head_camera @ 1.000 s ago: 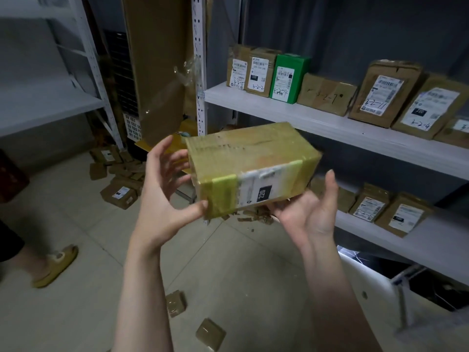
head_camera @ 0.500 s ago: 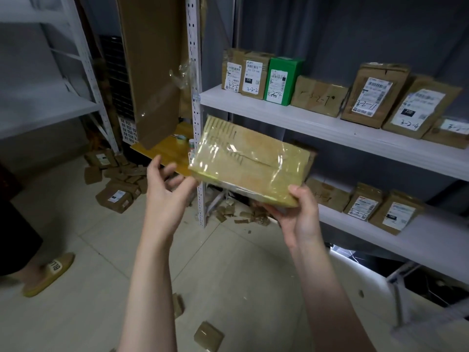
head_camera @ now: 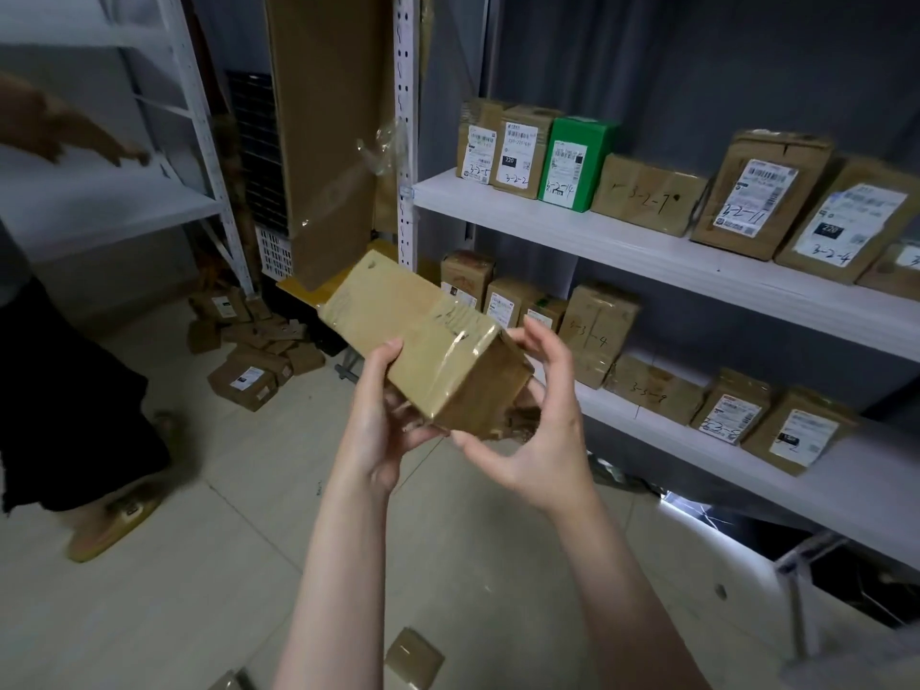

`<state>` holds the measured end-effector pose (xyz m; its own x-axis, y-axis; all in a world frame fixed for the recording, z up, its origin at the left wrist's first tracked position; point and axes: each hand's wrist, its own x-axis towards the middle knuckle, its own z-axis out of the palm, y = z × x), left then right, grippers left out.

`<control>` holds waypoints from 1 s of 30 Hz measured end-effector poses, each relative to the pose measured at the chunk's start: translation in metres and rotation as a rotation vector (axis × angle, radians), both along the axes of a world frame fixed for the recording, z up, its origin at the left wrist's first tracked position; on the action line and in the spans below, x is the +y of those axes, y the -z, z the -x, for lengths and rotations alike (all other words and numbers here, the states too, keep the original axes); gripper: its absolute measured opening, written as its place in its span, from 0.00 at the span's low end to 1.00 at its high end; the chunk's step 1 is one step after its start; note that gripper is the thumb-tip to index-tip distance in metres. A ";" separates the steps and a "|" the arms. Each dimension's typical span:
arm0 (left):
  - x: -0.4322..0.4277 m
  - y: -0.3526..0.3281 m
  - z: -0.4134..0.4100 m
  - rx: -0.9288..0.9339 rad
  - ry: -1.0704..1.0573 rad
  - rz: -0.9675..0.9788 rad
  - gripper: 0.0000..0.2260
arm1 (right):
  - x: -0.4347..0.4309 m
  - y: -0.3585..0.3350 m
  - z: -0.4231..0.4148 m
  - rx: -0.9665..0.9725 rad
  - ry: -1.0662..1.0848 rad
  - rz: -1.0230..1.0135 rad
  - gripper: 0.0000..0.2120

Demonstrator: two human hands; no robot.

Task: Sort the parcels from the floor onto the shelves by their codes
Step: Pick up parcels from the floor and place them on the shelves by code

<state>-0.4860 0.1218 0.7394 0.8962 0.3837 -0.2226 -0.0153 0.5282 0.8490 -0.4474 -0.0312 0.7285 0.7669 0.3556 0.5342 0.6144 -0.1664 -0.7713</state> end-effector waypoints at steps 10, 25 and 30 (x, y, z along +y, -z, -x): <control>0.018 0.023 0.012 -0.521 0.134 0.241 0.25 | 0.006 -0.008 -0.003 0.618 -0.073 -0.465 0.34; -0.019 0.126 -0.010 -0.205 0.048 0.540 0.49 | 0.008 -0.018 -0.001 0.608 -0.051 -0.499 0.21; -0.011 0.081 -0.015 -0.573 0.180 0.512 0.25 | 0.003 -0.017 -0.006 0.637 -0.034 -0.515 0.18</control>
<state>-0.4712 0.1107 0.6581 0.9632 0.1967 0.1833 -0.2545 0.8871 0.3852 -0.4412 -0.0282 0.7451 0.9717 0.2127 0.1025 0.0311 0.3150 -0.9486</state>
